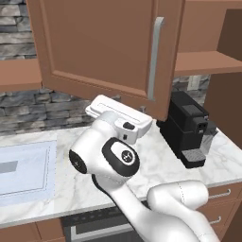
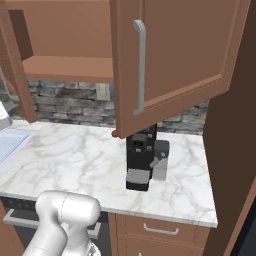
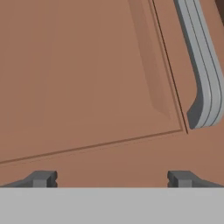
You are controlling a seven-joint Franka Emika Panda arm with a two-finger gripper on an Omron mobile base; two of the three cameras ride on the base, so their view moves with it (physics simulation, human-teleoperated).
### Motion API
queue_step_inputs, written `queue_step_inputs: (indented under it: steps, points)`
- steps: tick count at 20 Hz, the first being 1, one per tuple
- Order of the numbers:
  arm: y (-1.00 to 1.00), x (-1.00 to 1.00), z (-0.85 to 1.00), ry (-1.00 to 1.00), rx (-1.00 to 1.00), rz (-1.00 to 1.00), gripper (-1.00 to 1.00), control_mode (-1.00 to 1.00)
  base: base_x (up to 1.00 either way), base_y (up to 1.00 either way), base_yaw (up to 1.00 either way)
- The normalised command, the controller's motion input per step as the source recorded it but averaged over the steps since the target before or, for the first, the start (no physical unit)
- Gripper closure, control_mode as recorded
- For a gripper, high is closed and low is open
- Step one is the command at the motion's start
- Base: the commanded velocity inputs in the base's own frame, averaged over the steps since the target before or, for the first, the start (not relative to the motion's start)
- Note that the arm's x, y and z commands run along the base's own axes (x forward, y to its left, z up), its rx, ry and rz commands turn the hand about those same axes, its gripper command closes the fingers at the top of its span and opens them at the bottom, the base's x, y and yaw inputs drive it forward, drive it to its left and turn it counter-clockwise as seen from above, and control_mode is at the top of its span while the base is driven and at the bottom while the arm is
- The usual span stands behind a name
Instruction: Close all open cabinet doors.
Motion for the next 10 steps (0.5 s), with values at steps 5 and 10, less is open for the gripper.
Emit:
queue_step_inputs:
  steps: [5, 10]
  points:
    - [-0.35, 0.43, 0.0, 0.0, 0.0, 0.11, -1.0, -1.0, 0.0, 0.0, 0.0]
    - [-0.38, 0.41, 0.0, 0.0, 0.01, 0.13, -1.0, -1.0, 0.0, 0.0, 0.0]
